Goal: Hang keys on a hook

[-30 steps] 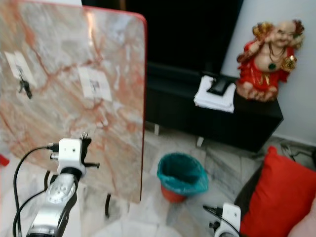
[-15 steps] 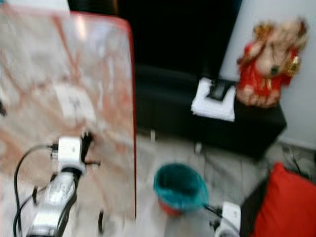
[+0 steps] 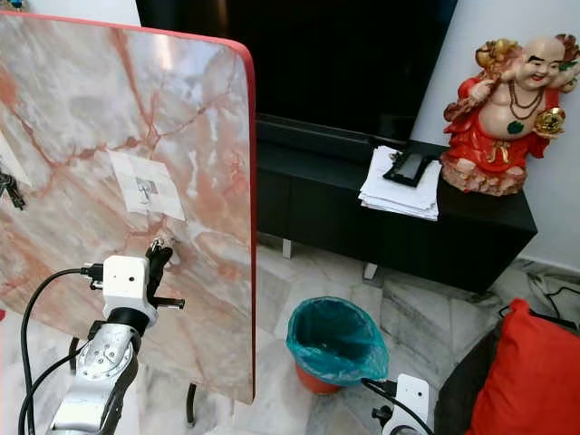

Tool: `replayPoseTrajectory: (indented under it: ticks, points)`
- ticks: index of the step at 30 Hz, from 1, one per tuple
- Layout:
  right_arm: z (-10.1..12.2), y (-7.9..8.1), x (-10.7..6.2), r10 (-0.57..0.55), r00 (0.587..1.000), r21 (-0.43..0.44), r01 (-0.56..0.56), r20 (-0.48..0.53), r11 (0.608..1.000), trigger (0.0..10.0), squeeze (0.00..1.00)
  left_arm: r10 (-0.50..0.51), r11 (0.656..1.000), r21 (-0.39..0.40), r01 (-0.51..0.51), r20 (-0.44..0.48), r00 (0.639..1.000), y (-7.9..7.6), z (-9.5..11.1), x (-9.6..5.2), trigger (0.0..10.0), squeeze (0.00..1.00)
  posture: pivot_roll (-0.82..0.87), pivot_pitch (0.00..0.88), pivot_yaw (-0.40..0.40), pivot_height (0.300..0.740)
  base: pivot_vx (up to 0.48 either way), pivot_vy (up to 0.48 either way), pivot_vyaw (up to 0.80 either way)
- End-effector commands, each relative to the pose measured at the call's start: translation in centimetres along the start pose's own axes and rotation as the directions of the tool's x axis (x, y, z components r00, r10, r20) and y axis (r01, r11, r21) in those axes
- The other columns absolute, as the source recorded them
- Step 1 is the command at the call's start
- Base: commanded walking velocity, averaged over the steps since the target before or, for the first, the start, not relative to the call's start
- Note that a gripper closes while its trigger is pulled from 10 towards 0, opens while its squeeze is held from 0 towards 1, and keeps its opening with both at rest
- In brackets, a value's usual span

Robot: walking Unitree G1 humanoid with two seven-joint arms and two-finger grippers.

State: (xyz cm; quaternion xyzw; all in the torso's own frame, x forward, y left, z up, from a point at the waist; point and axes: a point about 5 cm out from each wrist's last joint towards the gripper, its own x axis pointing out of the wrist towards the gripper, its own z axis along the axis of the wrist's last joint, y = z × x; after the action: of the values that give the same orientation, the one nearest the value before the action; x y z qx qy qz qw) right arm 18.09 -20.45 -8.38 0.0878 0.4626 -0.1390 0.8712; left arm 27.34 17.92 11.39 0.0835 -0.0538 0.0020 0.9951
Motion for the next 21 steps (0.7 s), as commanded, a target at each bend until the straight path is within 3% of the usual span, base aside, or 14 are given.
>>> replayPoseTrajectory:
  ticks: [1,11,16,21]
  points:
    - [0.1,0.0,0.0,-0.001,1.000,-0.007,0.001,-0.003,1.000,10.0,0.00,-0.006,1.000,0.000,0.006,0.043,0.999,0.1,1.3,0.3,10.0,0.00,0.08,0.000,-0.073,0.740,0.000,0.000,0.00]
    - [-0.1,0.1,0.0,0.009,1.000,-0.039,-0.009,-0.011,0.999,10.0,0.00,0.027,0.999,-0.030,-0.024,0.074,0.997,0.6,2.9,0.2,10.0,0.00,0.09,0.000,-0.073,0.740,0.000,0.000,0.00]
    - [0.3,1.1,0.1,0.030,1.000,-0.105,-0.031,-0.007,0.994,10.0,0.00,0.069,0.991,-0.116,-0.066,0.022,0.997,1.2,2.5,-0.5,10.0,0.00,0.09,0.000,-0.071,0.740,0.000,0.000,0.00]
    - [0.7,1.9,0.1,0.043,0.999,-0.119,-0.043,-0.001,0.992,10.0,0.00,0.084,0.975,-0.203,-0.085,-0.011,0.996,1.5,3.0,-1.3,10.0,0.00,0.10,0.000,-0.073,0.740,0.000,0.000,0.00]
